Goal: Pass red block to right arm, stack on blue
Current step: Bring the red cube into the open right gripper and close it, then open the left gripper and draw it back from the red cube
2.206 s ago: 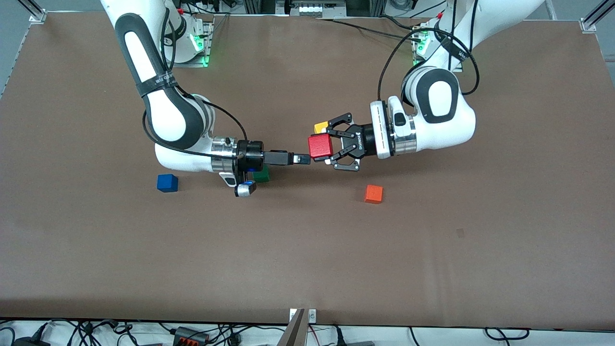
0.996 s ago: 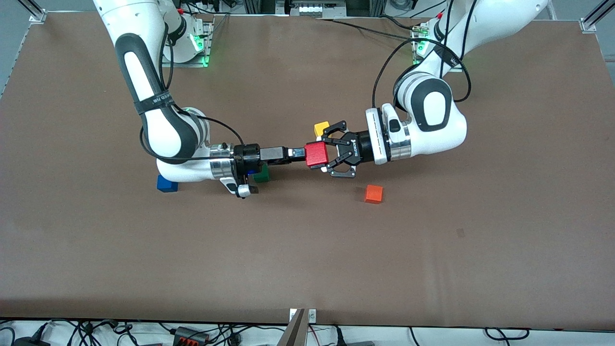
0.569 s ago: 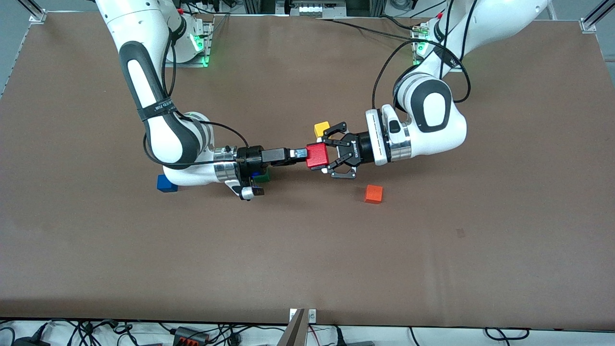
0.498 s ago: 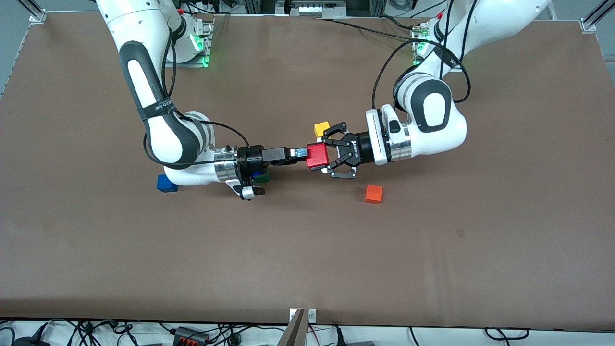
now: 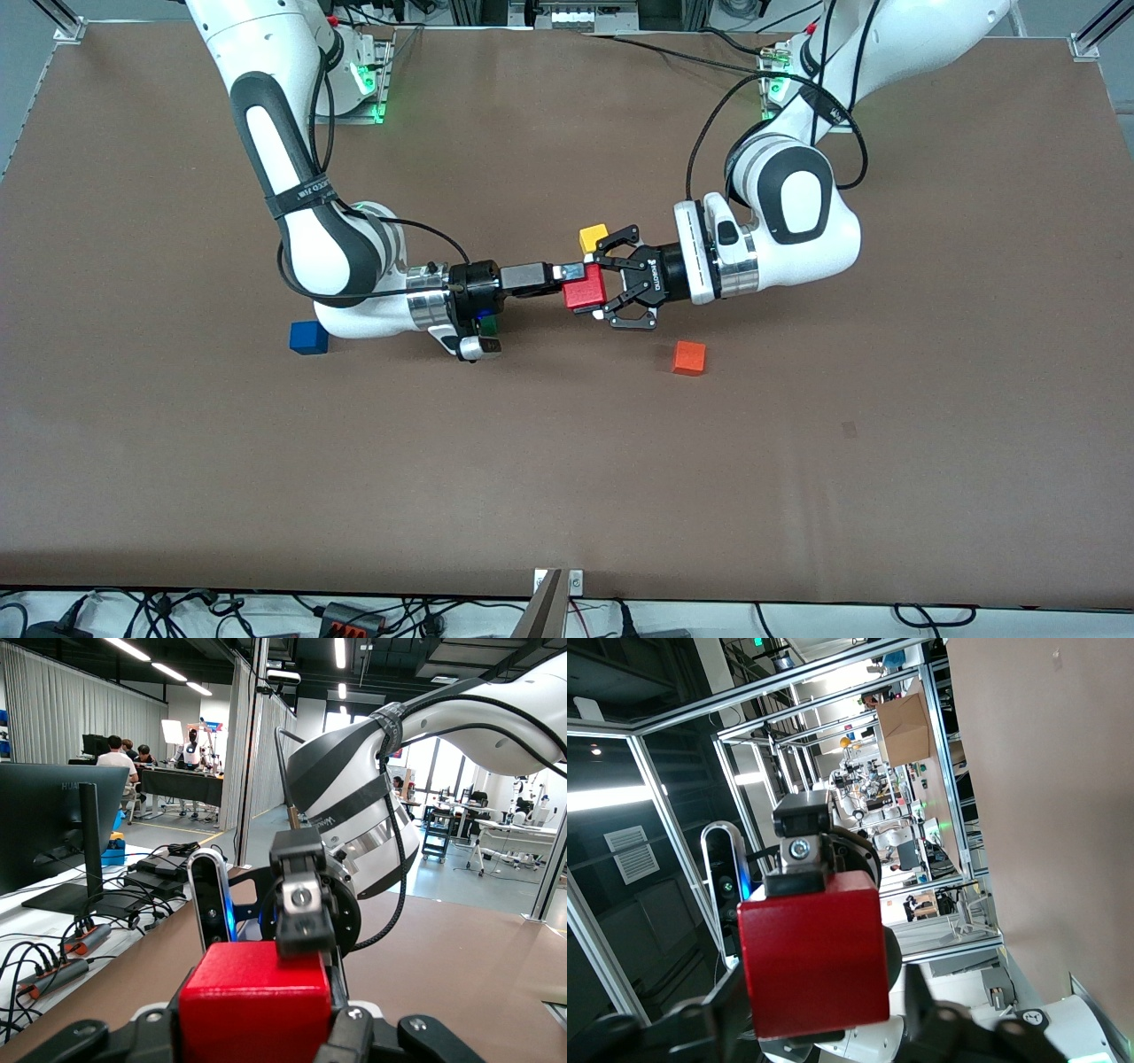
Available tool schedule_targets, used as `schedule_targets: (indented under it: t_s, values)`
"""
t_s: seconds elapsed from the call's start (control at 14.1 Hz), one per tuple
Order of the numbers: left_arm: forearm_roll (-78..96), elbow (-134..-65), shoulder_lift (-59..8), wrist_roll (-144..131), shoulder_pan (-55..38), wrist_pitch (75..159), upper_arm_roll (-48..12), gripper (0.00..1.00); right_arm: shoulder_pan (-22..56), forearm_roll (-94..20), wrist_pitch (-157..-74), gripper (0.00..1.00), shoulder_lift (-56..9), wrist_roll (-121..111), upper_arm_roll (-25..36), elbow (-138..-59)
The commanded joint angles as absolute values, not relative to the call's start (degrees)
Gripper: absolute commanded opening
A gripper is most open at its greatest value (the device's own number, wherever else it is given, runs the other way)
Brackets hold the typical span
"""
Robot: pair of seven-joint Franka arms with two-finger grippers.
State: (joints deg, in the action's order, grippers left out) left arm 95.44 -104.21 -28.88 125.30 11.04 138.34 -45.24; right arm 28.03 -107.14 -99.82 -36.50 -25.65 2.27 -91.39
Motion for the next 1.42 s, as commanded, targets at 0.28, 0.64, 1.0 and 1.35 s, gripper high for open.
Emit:
schedule_targets:
  t_s: [0.28, 0.64, 1.0, 1.35]
  values:
    - [97.4, -102.9, -29.5, 129.3, 10.6, 140.4, -45.8, 0.14, 27.5, -106.8, -98.9, 0.0, -36.8, -25.5, 2.4, -89.9]
    - [97.5, -103.1, -29.3, 128.5, 11.0, 140.4, -45.8, 1.0, 27.5, -106.8, -99.0, 0.0, -36.8, -25.7, 2.4, -89.9]
    - [97.3, -103.4, -28.5, 128.0, 12.8, 140.2, -45.8, 1.0, 27.4, -106.6, -98.9, 0.0, -36.8, -25.9, 2.7, -89.9]
    - [96.9, -103.9, -27.7, 126.4, 14.8, 138.2, -45.6, 1.0, 24.4, -95.7, -96.7, 0.0, -36.4, -25.4, 4.2, -88.5]
